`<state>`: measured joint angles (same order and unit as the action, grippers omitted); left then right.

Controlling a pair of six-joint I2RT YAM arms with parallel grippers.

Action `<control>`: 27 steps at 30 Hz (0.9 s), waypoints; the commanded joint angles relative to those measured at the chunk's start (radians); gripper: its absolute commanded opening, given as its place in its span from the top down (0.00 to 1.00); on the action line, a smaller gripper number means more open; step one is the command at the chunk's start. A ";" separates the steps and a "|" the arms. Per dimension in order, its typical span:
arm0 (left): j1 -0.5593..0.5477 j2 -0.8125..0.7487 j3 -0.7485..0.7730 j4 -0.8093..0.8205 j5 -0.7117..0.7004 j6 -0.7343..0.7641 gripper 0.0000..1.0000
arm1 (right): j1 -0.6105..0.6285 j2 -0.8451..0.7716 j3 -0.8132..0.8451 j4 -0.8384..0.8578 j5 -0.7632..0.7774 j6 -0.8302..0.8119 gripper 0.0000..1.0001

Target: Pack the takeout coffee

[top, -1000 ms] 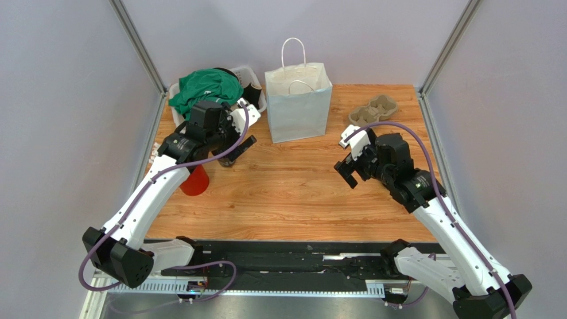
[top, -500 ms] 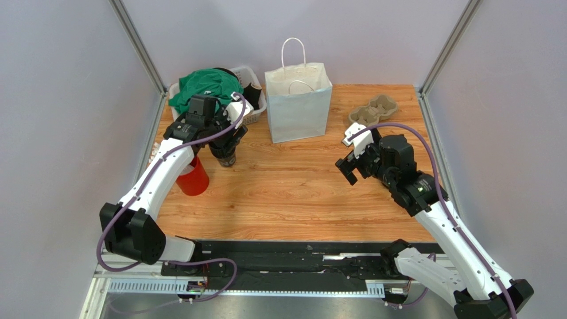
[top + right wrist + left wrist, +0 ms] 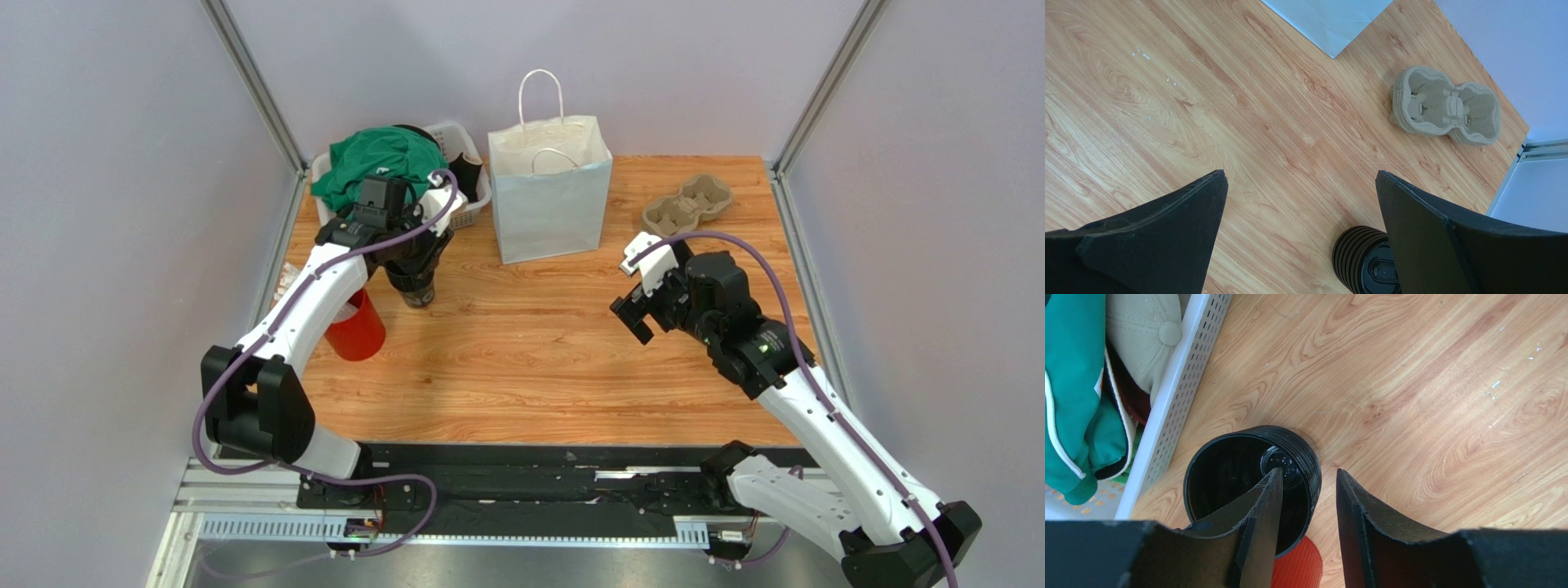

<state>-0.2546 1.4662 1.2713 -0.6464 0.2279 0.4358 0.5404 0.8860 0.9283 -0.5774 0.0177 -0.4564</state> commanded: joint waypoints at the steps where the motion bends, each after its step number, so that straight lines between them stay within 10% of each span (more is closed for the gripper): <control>1: 0.009 0.016 0.022 0.025 -0.025 -0.032 0.54 | 0.010 -0.012 -0.002 0.048 0.014 -0.010 0.01; 27: 0.026 0.059 0.031 0.030 -0.052 -0.057 0.67 | 0.036 -0.001 -0.017 0.057 0.039 -0.028 0.01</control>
<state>-0.2394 1.5280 1.2713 -0.6460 0.1745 0.3977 0.5663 0.8871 0.9131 -0.5655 0.0353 -0.4690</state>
